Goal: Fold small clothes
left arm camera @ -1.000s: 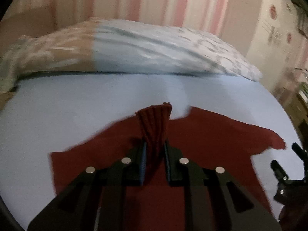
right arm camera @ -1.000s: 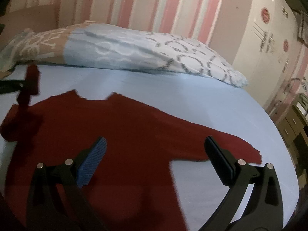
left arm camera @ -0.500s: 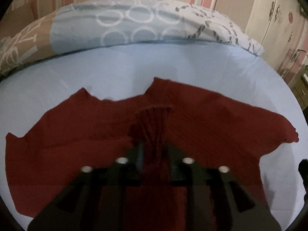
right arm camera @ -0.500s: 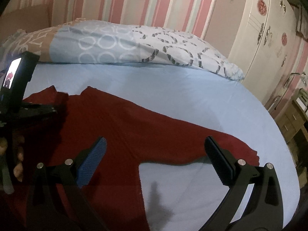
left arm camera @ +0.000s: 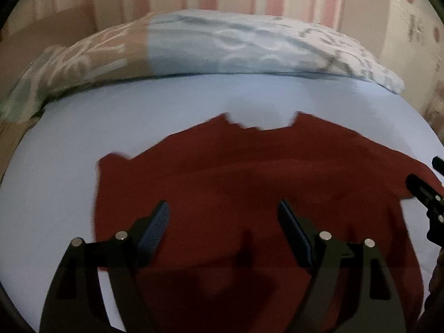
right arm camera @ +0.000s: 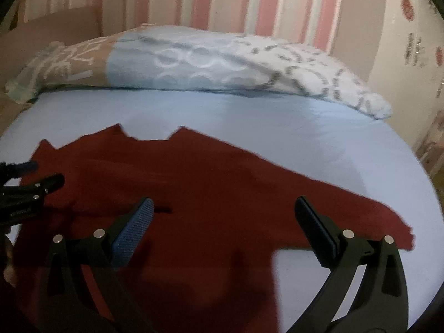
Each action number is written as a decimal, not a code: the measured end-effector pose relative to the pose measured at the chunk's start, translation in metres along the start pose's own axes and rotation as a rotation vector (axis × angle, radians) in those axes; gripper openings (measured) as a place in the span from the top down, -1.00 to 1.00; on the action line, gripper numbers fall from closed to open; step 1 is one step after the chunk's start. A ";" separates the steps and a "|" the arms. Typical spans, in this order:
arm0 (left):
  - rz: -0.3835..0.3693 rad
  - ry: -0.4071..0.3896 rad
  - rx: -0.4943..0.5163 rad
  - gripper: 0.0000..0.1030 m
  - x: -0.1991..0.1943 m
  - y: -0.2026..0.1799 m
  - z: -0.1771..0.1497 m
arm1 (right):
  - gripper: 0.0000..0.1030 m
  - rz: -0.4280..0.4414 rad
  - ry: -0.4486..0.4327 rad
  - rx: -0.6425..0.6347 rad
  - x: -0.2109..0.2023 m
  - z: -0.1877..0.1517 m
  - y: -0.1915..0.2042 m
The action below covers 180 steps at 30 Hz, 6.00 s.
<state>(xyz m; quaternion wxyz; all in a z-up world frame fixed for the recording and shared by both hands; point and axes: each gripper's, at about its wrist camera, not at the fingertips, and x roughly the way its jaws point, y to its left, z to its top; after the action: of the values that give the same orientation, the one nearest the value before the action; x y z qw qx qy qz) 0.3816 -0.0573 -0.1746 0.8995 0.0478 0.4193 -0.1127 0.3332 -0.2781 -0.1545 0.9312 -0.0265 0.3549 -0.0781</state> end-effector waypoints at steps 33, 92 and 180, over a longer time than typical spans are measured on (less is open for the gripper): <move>0.024 0.020 -0.104 -0.66 0.018 0.061 -0.014 | 0.85 0.062 -0.033 0.034 0.061 0.014 0.040; 0.031 0.103 0.010 -0.94 0.001 -0.018 0.002 | -0.65 0.070 0.198 -0.021 0.084 -0.012 -0.008; 0.103 0.044 -0.008 -0.96 -0.036 0.046 0.003 | 0.47 0.394 0.177 0.073 0.067 0.037 0.092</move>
<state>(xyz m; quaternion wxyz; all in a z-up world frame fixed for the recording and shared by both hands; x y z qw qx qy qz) 0.3723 -0.0068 -0.1454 0.8948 0.0682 0.4366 -0.0635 0.4190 -0.1981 -0.1803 0.8940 0.0841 0.4307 0.0907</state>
